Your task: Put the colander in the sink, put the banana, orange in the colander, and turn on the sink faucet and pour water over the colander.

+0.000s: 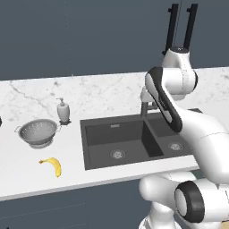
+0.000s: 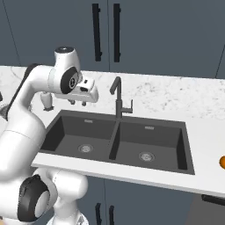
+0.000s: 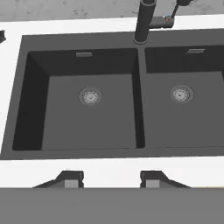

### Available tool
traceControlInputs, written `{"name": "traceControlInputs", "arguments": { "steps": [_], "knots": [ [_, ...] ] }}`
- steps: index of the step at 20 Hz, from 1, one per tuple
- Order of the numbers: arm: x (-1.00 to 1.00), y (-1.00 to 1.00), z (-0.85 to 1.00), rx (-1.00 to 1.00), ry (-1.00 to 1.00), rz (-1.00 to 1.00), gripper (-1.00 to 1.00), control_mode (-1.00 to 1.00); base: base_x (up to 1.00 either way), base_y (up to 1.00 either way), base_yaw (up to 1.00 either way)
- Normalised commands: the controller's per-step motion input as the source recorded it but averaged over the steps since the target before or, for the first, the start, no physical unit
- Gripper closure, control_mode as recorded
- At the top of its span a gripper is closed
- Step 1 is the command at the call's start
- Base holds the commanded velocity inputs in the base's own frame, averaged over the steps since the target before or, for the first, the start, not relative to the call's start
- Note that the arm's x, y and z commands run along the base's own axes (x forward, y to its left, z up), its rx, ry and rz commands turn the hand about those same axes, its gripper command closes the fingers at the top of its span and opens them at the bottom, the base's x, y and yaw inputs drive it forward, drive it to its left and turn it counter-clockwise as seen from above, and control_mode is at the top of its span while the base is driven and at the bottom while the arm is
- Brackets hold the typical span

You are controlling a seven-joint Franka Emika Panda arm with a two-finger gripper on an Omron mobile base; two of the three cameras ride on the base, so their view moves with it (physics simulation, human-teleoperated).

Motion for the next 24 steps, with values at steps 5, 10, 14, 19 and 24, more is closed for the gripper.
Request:
{"name": "traceControlInputs", "arguments": {
  "steps": [5,10,14,19,24],
  "knots": [
    [-0.47,0.02,0.0,0.0,-0.17,0.01,-1.0,-1.0,0.0,0.0,0.0],
    [-0.8,0.43,-0.03,-0.01,-0.15,0.0,-1.0,-1.0,0.0,0.0,0.0],
    [-0.55,0.63,-0.14,0.0,0.0,0.0,-1.0,-1.0,0.0,0.0,0.0],
    [-0.18,0.76,-0.11,0.01,0.05,-0.02,-1.0,-1.0,0.0,0.0,0.0],
    [0.0,0.91,-0.08,0.07,0.09,0.0,-1.0,-1.0,0.0,0.0,0.0]
  ]
}}
